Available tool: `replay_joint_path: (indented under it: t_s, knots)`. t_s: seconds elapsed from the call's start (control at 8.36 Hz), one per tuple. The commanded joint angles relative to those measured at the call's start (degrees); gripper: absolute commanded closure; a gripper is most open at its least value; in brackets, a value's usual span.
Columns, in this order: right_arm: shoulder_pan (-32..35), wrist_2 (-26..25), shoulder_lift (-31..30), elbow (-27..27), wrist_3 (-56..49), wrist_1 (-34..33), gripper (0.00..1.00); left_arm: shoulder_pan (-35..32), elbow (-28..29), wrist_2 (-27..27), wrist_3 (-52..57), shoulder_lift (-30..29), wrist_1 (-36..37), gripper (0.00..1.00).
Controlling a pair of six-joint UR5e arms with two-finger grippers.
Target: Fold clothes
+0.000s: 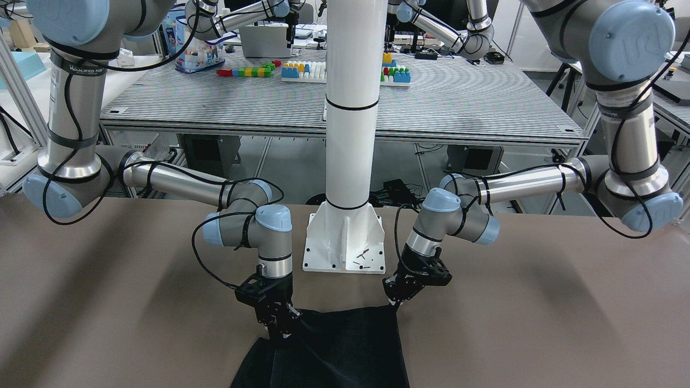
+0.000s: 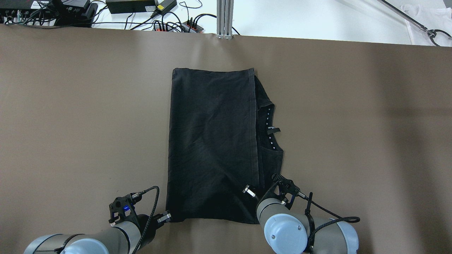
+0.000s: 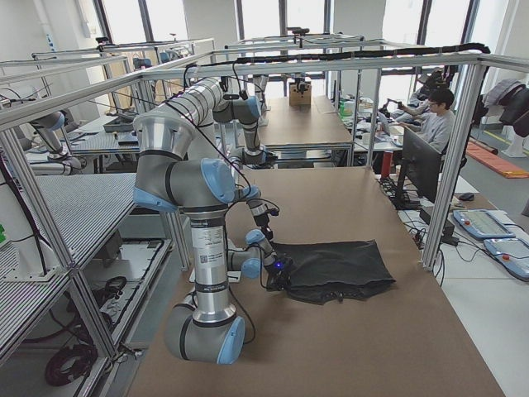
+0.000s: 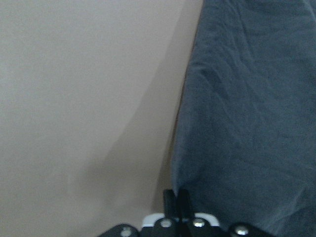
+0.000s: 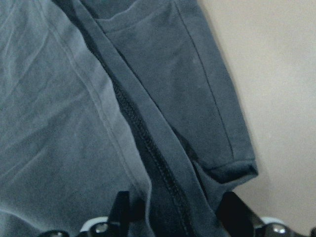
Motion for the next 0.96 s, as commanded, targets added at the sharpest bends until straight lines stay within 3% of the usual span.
replay_joint_path:
  t_s: [0.0, 0.24, 0.36, 0.72, 0.84]
  knots:
    - [-0.02, -1.03, -0.42, 0.22, 0.06, 0.17, 0.65, 0.08, 0.0, 0.0, 0.0, 0.0, 0.0, 1.0]
    - [-0.02, -1.12, -0.6, 0.91, 0.06, 0.61, 0.83, 0.08, 0.0, 0.0, 0.09, -0.18, 0.0, 1.0]
    - [-0.02, -1.12, -0.68, 2.05, 0.06, 0.61, 1.0, 0.08, -0.08, 0.0, 0.0, -0.27, 0.0, 1.0]
    - [-0.02, -0.95, -1.56, 7.14, -0.38, -0.18, 1.0, -0.53, -2.71, -0.35, 0.44, -0.27, 0.0, 1.0]
    - [-0.37, -0.86, -2.43, 10.29, -0.38, -0.27, 1.0, -0.7, -6.38, -0.7, 0.96, -0.09, 2.52, 1.0]
